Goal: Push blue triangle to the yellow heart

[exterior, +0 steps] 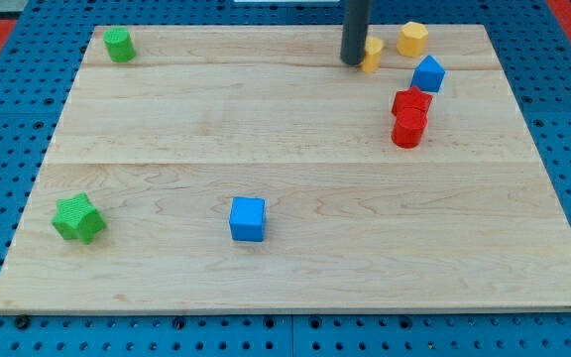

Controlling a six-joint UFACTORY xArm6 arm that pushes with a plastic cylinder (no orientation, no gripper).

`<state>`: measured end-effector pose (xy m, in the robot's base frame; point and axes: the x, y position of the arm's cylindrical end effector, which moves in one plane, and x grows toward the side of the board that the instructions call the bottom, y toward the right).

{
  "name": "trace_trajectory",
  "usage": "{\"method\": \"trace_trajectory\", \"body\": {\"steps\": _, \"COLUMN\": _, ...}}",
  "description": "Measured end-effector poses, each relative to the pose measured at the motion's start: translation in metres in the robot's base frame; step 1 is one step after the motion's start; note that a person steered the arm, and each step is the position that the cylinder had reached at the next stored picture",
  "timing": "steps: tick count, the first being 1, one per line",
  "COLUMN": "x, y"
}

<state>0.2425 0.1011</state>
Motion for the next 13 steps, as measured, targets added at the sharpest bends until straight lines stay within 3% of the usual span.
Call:
{"method": "trace_trajectory", "body": {"steps": 1, "x": -0.006, "y": 0.015}}
{"method": "trace_trajectory", "body": {"steps": 3, "x": 0.014, "y": -0.012}}
{"method": "trace_trajectory", "body": {"steps": 13, "x": 0.027, "y": -0.039}}
